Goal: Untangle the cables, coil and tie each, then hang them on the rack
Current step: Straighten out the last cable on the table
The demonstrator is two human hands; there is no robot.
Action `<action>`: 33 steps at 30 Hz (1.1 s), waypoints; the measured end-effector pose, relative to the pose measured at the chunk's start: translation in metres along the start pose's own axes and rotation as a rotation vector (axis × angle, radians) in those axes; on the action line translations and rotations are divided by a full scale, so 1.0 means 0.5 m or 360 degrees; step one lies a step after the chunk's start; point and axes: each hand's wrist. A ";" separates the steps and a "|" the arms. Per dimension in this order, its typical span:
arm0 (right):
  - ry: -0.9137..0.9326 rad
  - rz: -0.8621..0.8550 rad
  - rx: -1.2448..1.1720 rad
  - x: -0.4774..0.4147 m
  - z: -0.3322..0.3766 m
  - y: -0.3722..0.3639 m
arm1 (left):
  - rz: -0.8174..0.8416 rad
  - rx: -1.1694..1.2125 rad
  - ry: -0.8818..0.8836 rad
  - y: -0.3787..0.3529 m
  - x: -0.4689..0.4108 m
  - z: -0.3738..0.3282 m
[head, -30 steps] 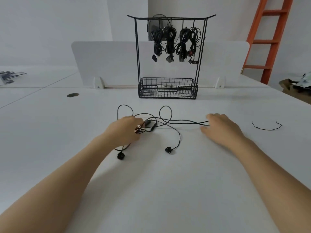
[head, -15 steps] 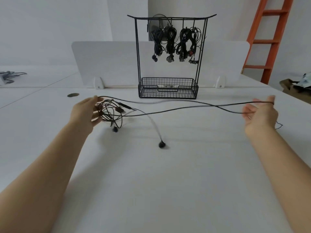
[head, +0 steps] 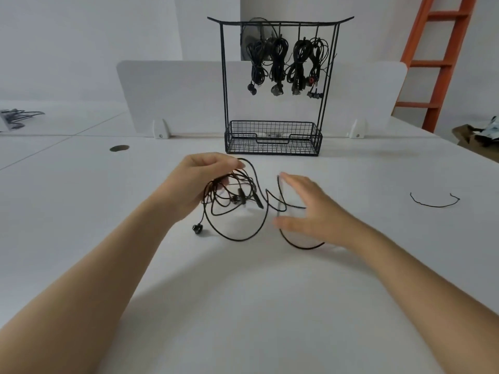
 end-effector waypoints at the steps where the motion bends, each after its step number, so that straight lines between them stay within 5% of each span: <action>1: -0.0035 0.0046 0.0035 -0.004 0.003 -0.010 | 0.0109 0.0029 -0.0005 -0.010 0.001 -0.001; 4: -0.0056 0.0176 0.0274 -0.017 -0.006 -0.032 | 0.0289 0.0070 -0.0014 -0.030 0.005 -0.001; 7: -0.0145 0.0026 0.0461 -0.010 -0.003 -0.032 | 0.0300 0.0048 -0.0023 -0.030 0.003 0.005; 12: -0.0326 -0.0507 0.0017 -0.007 -0.006 0.003 | -0.0420 -0.1113 0.0125 -0.004 -0.017 0.029; 14: -0.0313 -0.0661 -0.0053 -0.005 -0.013 0.009 | -0.0551 -0.1154 0.0242 0.011 -0.024 0.037; 17: -0.0233 -0.0881 0.0298 -0.005 -0.003 0.007 | -0.0550 -0.1215 0.0372 0.025 -0.027 0.047; 20: -0.0207 -0.1253 0.1087 -0.010 -0.014 0.014 | -0.0723 -0.1357 0.0566 0.046 -0.024 0.049; 22: -0.0212 -0.1235 0.1201 -0.012 -0.043 0.023 | -0.0811 -0.0724 0.0673 0.072 -0.019 0.050; 25: -0.0241 -0.1077 0.1003 -0.005 -0.055 0.023 | -0.0730 0.0382 0.0580 0.109 -0.009 0.056; 28: -0.0410 -0.1128 0.0496 -0.009 -0.049 0.034 | -0.0567 0.0878 0.0352 0.127 -0.005 0.045; 30: -0.0461 -0.1304 0.0069 -0.004 -0.061 0.057 | -0.0460 0.0816 0.0351 0.135 0.000 0.038; 33: -0.0458 -0.1531 -0.0581 0.010 -0.071 0.081 | -0.0477 -0.0157 0.0486 0.151 0.000 0.051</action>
Point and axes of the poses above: each hand's wrist, its own x-axis away from the middle knuckle, its own y-axis out of the back of the hand, z = x × y, and after that the axes turned 14 degrees about z, right-handed
